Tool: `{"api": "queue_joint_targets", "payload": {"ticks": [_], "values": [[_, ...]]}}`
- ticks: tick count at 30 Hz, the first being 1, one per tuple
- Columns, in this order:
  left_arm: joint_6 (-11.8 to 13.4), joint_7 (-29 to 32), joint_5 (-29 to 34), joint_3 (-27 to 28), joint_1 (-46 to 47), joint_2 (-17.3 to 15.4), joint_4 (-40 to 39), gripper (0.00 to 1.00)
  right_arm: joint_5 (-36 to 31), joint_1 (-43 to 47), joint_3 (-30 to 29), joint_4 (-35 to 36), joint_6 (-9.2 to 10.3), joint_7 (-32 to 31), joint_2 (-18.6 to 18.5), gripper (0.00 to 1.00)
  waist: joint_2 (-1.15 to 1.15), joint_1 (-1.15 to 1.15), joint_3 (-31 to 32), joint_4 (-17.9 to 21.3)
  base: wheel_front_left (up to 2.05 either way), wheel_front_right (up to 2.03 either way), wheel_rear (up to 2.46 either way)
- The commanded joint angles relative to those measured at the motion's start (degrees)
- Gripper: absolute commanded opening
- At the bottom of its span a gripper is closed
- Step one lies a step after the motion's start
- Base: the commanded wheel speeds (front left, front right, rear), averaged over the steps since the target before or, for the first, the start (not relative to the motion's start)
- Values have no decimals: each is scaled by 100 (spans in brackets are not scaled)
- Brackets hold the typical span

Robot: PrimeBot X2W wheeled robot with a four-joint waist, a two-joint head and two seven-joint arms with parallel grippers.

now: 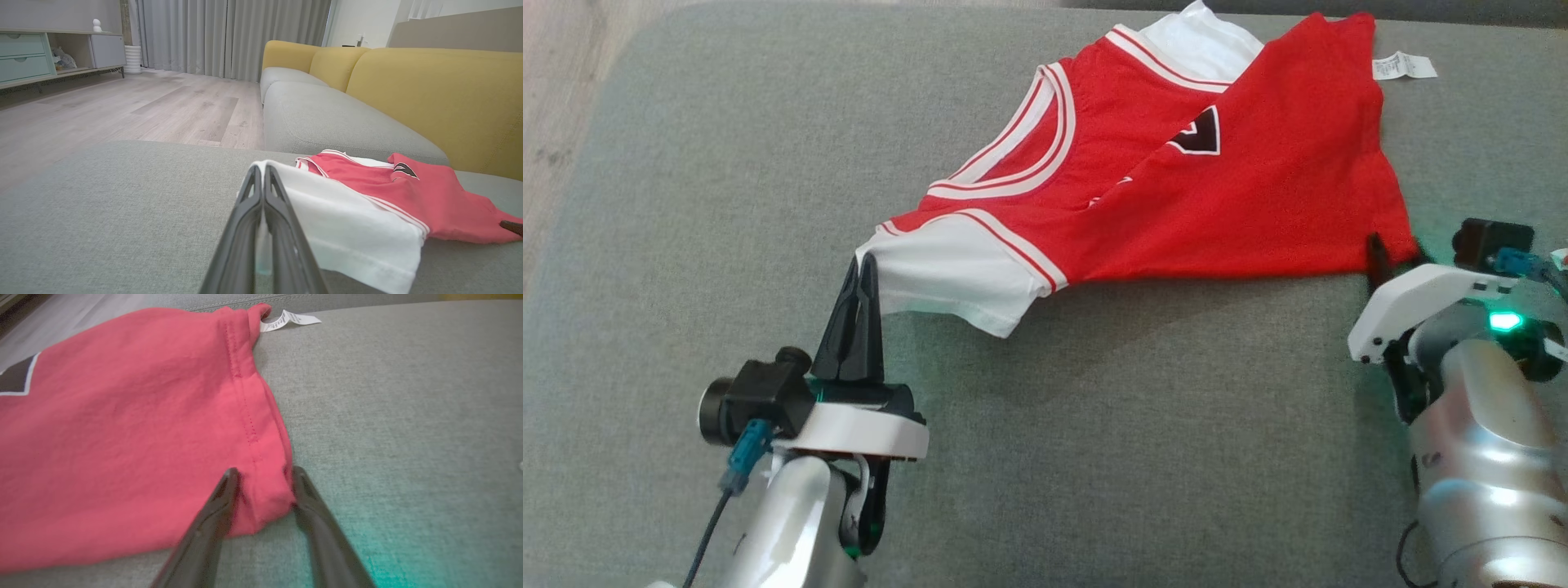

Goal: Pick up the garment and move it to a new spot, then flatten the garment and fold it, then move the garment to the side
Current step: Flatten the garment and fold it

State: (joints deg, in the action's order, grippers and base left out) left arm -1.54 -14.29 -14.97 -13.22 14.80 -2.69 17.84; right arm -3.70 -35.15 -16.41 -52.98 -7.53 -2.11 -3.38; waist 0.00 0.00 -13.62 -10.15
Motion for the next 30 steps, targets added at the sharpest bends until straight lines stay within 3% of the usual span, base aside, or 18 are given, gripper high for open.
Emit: {"api": "queue_joint_targets", "payload": {"ticks": [1,8,15,19,24,30], "values": [[5,-71,73,158,157,-28,-160,0,-32,-53,202,-83,4,32,50,0,0,0,40,28,0,0,0],[17,-71,106,371,89,-36,-141,0,268,-131,479,-237,4,514,50,0,0,0,303,266,0,0,0],[-105,-71,-110,674,177,-61,-298,0,849,-165,1040,321,4,960,50,0,0,0,674,575,0,0,0],[-188,-47,-438,801,450,-65,-486,0,1252,-228,1514,996,4,820,19,0,0,0,920,742,0,0,0],[-142,156,-703,1043,1039,-122,-1029,0,1761,-342,2095,2262,4,472,-327,0,0,0,1185,921,0,0,0],[-18,462,-866,1208,1610,-186,-1767,0,2088,-340,2287,3607,4,79,-708,0,0,0,1404,1034,0,0,0]]}}
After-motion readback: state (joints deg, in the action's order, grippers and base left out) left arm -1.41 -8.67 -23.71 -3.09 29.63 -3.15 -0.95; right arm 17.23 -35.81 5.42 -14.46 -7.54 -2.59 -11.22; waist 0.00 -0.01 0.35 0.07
